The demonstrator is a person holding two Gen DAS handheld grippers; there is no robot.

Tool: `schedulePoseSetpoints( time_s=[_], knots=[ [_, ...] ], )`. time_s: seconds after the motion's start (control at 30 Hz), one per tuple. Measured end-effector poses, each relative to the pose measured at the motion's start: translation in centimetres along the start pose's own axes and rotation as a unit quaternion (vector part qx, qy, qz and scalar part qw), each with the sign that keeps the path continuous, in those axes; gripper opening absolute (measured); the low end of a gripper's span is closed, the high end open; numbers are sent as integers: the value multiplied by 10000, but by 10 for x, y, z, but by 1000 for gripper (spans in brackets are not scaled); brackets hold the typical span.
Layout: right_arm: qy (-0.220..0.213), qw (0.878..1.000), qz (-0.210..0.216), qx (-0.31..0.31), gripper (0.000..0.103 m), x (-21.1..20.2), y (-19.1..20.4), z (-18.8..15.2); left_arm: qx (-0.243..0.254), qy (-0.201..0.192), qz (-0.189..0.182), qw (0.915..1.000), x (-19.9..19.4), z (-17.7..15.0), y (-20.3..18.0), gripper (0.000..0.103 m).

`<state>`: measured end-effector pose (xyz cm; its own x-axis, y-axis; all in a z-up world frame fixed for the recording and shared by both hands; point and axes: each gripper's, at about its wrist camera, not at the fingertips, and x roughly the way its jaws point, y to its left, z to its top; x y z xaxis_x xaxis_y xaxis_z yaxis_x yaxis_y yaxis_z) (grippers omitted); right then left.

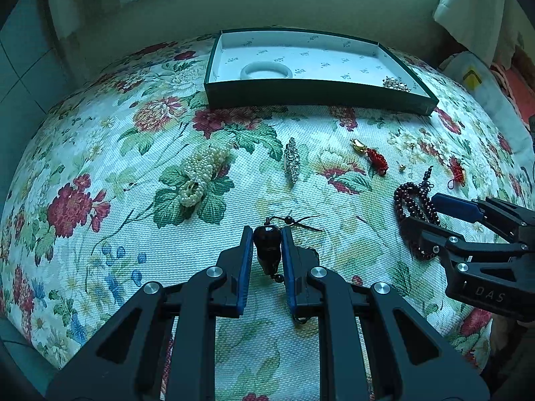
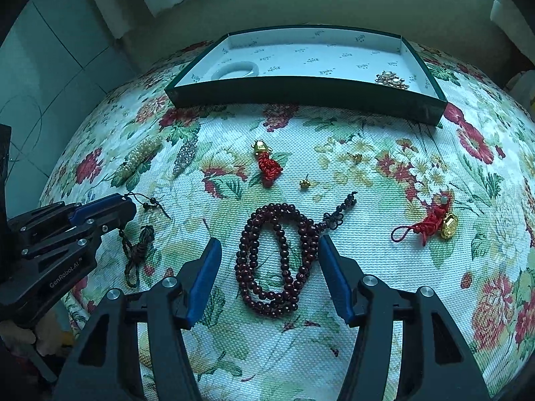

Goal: Organize jewelry
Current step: 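Close the right gripper on the dark bead bracelet and lift it, then carry the pendant and bracelet into the tray and open both grippers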

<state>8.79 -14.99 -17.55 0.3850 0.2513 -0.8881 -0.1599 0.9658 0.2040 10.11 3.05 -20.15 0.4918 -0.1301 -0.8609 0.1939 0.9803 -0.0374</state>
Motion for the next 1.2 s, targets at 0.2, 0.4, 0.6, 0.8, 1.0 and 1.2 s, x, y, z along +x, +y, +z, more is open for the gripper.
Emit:
schedulePoseSetpoints(
  time_s=[0.2,0.4,0.6,0.8,1.0,1.2],
  knots=[
    [-51,9990,-281,-332,60,6,8,-3,-30,28,5,10000,2,0,2,17],
    [-133,9977,-519,-425,34,5,2,-5,-23,43,-23,10000,4,0,2,17],
    [-132,9988,-417,-223,16,2,-10,-5,8,28,-50,10000,5,1,-2,17],
    [-126,9994,-318,-108,16,-3,-13,-6,26,-45,-73,10000,-1,5,-4,17],
    [-283,9992,-291,-40,16,-15,-16,-3,49,-106,-94,9999,-6,9,-7,17],
    [-469,9986,-252,72,16,-26,-22,8,136,-259,-164,9994,-14,21,-12,17]
  ],
)
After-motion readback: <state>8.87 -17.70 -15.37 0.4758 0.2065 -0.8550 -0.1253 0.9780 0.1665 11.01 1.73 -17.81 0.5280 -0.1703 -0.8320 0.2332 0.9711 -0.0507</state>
